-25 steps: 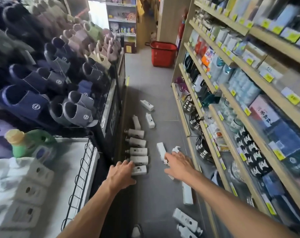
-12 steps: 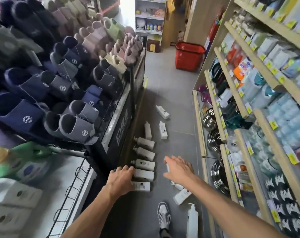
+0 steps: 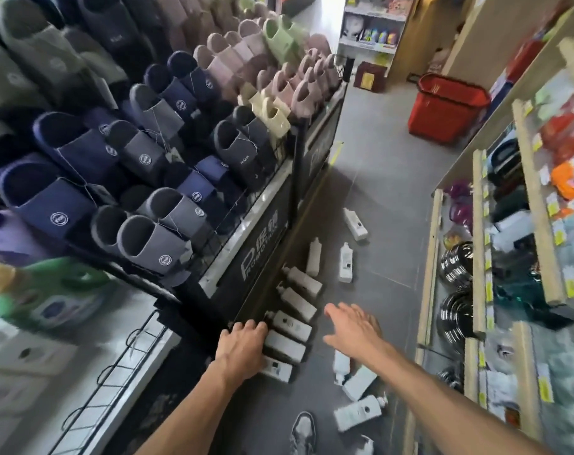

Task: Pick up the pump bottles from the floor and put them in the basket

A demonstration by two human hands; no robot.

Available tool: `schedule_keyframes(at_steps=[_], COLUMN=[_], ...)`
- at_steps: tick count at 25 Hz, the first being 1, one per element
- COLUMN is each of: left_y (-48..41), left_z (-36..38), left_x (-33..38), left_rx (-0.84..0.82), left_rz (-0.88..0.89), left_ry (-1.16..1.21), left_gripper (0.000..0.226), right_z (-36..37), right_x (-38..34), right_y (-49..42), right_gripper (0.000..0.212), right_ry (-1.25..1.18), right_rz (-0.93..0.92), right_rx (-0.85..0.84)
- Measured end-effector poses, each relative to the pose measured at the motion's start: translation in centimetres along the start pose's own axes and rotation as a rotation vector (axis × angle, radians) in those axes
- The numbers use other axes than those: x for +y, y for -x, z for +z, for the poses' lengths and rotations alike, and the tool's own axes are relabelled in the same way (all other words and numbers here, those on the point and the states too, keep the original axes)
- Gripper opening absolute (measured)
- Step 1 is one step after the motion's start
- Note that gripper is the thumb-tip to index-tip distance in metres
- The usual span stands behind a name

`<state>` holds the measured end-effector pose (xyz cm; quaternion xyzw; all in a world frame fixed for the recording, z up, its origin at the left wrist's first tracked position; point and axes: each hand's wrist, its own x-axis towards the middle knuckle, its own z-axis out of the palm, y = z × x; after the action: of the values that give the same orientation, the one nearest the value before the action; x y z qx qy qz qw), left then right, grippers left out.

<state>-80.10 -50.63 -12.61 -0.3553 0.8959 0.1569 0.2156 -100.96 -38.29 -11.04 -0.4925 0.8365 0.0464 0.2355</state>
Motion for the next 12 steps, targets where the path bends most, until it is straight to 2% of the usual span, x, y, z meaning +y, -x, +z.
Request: schedule_keyframes(at_steps=[7,12], left_y=[-3.4,-6.9], left_z=[2.4,7.5], left_x=[-1.9,-3.5], left_rx=[-0.118,-0.160], left_rz=[-0.089,-0.123], left_ry=[0.018,0.023], left_gripper=[0.065,0.067], right_z=[2.9,7.6], right_x=[0.1,0.5], right_y=[-4.8,-9.3], right_gripper=[0.043,0.043], right_ry=[0.016,0.017], right_rz=[-0.023,-0.022], right_rx=[-0.139,-0.210])
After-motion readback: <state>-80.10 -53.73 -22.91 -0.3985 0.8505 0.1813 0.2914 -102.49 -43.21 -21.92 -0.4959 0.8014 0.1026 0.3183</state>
